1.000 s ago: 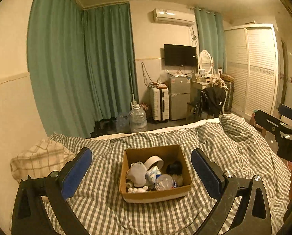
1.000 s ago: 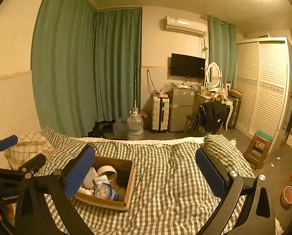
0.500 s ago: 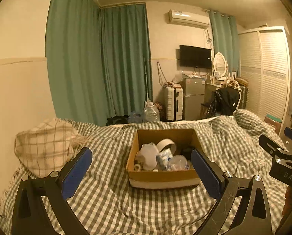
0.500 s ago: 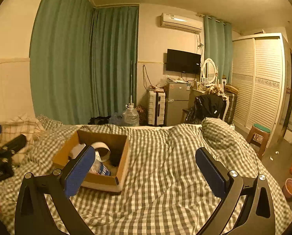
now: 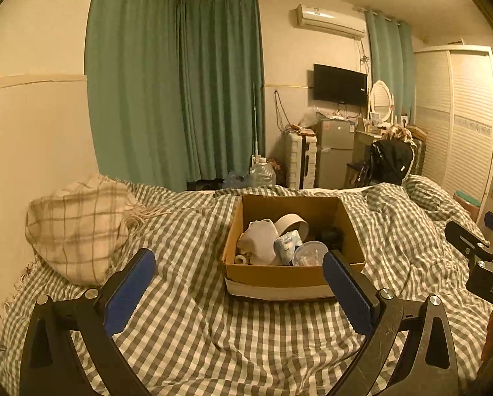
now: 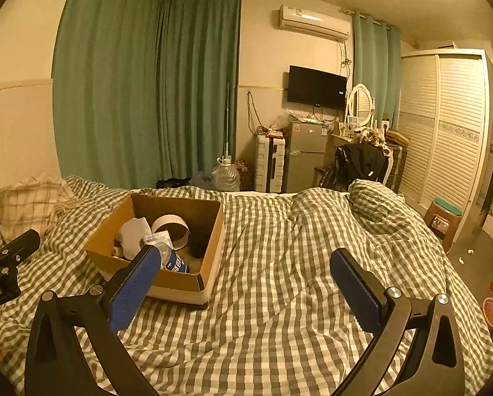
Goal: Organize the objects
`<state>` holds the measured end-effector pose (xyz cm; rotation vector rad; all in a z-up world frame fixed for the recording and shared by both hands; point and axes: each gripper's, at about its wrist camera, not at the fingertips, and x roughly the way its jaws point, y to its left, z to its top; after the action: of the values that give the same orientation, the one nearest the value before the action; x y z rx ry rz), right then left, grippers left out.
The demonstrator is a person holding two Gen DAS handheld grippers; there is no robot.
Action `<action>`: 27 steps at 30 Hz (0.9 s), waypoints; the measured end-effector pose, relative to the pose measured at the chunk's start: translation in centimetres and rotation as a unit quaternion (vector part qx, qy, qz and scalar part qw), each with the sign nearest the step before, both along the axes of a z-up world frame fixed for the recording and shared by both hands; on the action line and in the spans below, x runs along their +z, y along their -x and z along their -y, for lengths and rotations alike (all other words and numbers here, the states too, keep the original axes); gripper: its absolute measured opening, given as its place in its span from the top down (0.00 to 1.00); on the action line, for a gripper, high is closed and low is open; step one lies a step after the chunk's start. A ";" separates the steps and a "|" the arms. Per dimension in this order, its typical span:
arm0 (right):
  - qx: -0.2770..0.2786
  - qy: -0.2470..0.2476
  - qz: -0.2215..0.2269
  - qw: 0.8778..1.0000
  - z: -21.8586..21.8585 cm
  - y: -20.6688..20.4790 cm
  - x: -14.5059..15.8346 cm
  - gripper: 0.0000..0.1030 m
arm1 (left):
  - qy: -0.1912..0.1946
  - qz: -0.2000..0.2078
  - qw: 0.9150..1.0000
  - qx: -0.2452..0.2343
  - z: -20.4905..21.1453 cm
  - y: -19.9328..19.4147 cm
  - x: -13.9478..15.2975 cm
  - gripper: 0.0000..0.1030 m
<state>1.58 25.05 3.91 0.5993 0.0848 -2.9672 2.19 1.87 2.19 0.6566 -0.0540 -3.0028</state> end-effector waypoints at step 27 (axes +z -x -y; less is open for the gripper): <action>0.003 0.006 0.014 1.000 0.5 0.3 -0.4 0.00 | -0.009 0.003 1.000 -0.003 -0.2 -0.2 0.2 0.00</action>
<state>1.29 24.57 3.48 0.6383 0.0658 -2.9509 2.41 2.12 2.40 0.6690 -0.0308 -3.0100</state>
